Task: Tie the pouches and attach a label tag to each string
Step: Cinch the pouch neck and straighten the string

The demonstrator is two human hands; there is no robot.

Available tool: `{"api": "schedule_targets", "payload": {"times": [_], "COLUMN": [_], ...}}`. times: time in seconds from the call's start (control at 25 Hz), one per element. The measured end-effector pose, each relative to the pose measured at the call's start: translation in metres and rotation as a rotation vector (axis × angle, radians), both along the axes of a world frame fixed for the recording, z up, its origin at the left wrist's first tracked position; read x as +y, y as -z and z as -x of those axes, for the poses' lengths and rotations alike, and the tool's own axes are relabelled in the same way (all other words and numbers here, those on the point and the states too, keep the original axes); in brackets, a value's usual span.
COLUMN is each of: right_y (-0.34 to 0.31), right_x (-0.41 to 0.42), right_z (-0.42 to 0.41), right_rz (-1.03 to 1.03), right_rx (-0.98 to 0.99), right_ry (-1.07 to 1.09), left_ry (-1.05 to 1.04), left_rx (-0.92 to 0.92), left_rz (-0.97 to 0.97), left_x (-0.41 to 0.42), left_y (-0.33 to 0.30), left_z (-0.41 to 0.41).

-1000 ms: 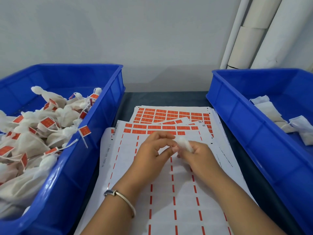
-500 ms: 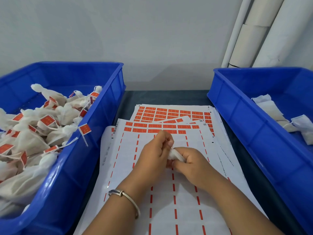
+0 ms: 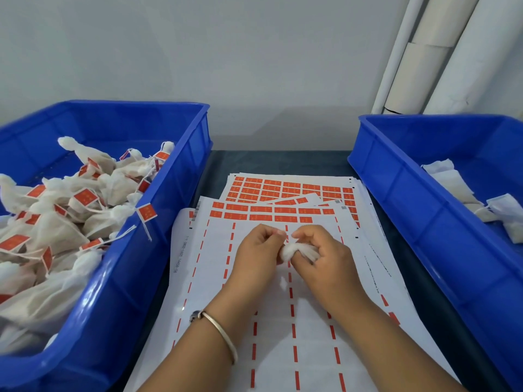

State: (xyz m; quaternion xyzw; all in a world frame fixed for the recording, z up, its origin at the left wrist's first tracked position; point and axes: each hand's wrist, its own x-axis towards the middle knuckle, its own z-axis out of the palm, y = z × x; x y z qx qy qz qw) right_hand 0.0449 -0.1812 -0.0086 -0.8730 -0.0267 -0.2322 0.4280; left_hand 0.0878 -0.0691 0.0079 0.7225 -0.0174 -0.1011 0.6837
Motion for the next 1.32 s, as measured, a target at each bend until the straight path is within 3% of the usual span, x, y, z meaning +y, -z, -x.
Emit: {"api": "schedule_targets", "payload": {"times": [0.24,0.4,0.52,0.68,0.88,1.04,1.16,1.32], "right_y": [0.003,-0.005,-0.009,-0.008,-0.008,-0.012,-0.015,-0.012], "right_x": [-0.002,-0.006,-0.010,-0.008,-0.011,-0.011,-0.012,-0.014], "right_z": [-0.003,-0.004,-0.004,-0.005,-0.007,-0.006,-0.006,-0.010], "right_rz": [0.051,-0.104,-0.277,-0.331,-0.490,-0.860,-1.091,-1.150], "right_rx": [0.010,0.115,0.200,0.286,0.431,0.550,0.548,0.502], "right_ry": [0.018,0.045,0.065,0.020,-0.091,-0.210,-0.232,-0.155], "left_ry": [0.023,0.094,0.189,0.089,-0.035,-0.027,-0.002,0.103], "left_rx": [0.205,0.032,-0.139,-0.285,-0.307,-0.314,-0.321,-0.330], "left_rz": [0.086,0.031,-0.138,-0.255,-0.185,-0.232,-0.280,-0.244], "left_x": [0.001,0.004,0.002,0.001,0.005,0.007,0.007,0.010], "left_y": [-0.003,-0.003,-0.002,-0.003,-0.001,0.001,-0.002,-0.004], "left_z": [-0.004,-0.001,0.004,0.004,-0.001,0.000,0.000,0.005]}}
